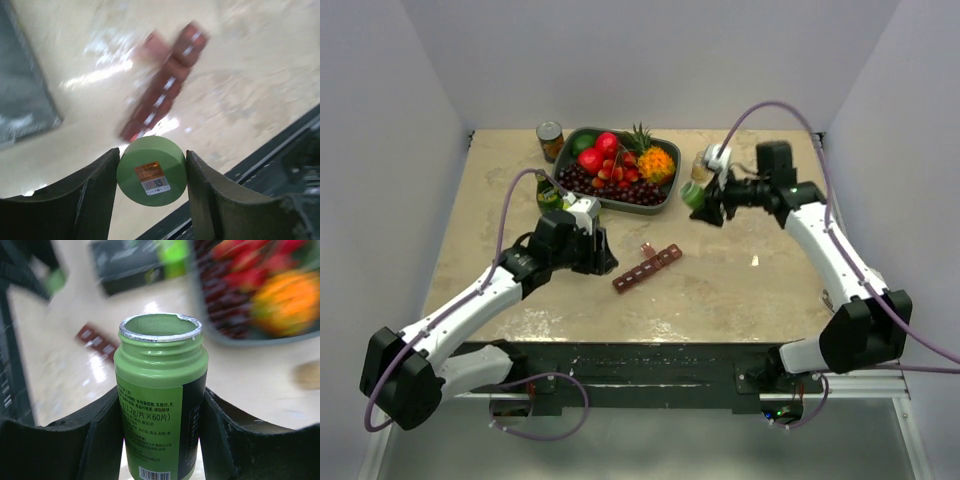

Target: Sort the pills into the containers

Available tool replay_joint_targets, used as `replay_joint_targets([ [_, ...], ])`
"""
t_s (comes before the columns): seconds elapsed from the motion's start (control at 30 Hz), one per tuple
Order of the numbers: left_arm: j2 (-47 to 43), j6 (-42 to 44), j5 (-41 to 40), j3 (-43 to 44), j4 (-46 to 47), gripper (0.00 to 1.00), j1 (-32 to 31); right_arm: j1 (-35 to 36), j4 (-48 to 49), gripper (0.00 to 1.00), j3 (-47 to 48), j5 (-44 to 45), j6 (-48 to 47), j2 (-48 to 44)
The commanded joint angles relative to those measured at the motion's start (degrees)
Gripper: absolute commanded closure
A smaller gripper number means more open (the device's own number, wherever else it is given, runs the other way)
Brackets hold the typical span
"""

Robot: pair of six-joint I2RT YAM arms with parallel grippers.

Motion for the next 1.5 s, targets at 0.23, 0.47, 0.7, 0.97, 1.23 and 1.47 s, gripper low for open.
replay_joint_targets([
  [0.23, 0.6, -12.6, -14.1, -13.3, -4.7, 0.85, 1.3, -13.1, 18.1, 1.0, 37.0, 8.4, 26.0, 2.6],
  [0.47, 3.6, -17.4, -19.0, -16.0, -3.0, 0.5, 5.9, -16.0, 36.9, 1.0, 36.9, 6.7, 51.1, 2.4],
  [0.7, 1.3, -16.7, -22.3, -13.9, -5.7, 0.12, 6.1, -11.1, 33.2, 1.0, 37.1, 4.2, 49.8, -0.6],
  [0.97, -2.4, -7.7, -19.2, -9.9, -8.4, 0.01, 6.1, -6.7, 38.1, 1.0, 31.3, 3.9, 48.6, -2.9],
  [1.23, -12.1, 5.2, -9.2, -8.8, -2.8, 0.01, 6.1, -19.6, 47.4, 1.0, 37.5, 2.4, 61.4, 2.7],
  [1.47, -11.5, 10.8, -9.2, -7.7, -0.1, 0.01, 6.1, -22.2, 52.5, 1.0, 26.8, 7.9, 56.1, -3.7],
])
